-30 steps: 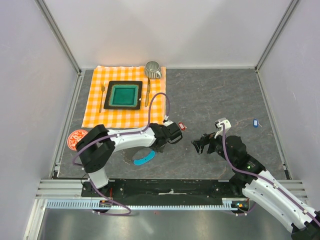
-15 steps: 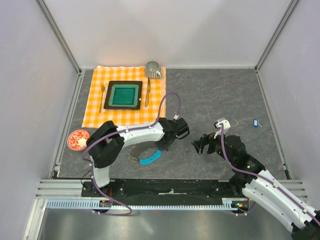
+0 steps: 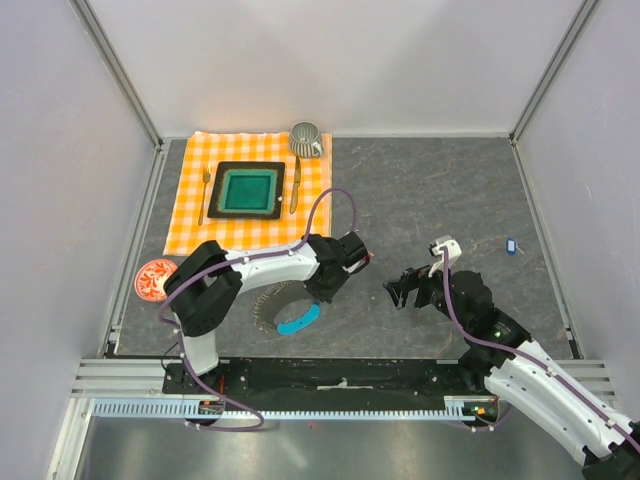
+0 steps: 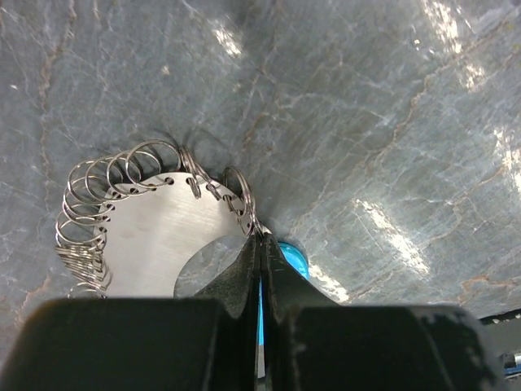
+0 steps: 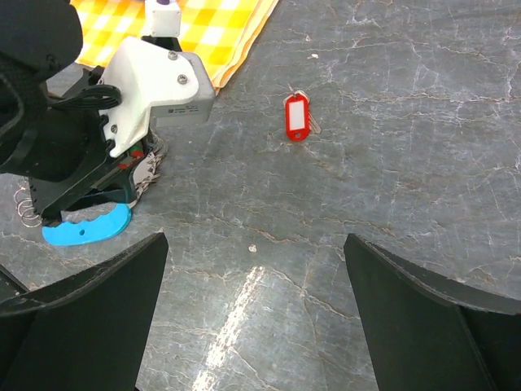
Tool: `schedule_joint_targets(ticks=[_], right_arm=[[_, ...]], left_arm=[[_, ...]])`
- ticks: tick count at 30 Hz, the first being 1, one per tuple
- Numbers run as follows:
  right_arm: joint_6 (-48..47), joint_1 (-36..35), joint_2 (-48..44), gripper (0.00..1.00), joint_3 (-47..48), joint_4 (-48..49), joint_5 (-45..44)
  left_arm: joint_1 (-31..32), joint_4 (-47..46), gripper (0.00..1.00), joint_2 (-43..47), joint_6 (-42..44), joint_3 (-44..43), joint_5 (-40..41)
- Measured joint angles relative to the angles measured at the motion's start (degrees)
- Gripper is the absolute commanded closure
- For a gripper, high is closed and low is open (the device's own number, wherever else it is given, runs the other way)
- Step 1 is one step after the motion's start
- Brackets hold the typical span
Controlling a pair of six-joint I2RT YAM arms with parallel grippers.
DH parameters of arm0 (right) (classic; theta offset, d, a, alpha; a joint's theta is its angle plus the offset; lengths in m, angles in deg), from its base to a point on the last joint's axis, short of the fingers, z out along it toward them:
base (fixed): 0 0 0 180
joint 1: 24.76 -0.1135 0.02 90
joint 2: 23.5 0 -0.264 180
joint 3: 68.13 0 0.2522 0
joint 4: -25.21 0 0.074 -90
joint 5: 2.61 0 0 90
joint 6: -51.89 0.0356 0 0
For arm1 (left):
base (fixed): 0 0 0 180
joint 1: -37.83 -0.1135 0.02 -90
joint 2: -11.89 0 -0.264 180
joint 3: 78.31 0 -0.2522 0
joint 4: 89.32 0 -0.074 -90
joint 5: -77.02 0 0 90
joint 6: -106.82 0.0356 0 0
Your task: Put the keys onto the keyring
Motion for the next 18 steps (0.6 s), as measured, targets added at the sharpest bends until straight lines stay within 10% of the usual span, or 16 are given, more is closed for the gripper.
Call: schedule_joint_targets(ticks=[18], right_arm=[[0.0, 0.0, 0.1, 0.02, 0.0, 0.0, 0.0]], left_arm=[[-13.6, -9.4, 0.98, 6.0, 1.7, 8.3, -2.5]])
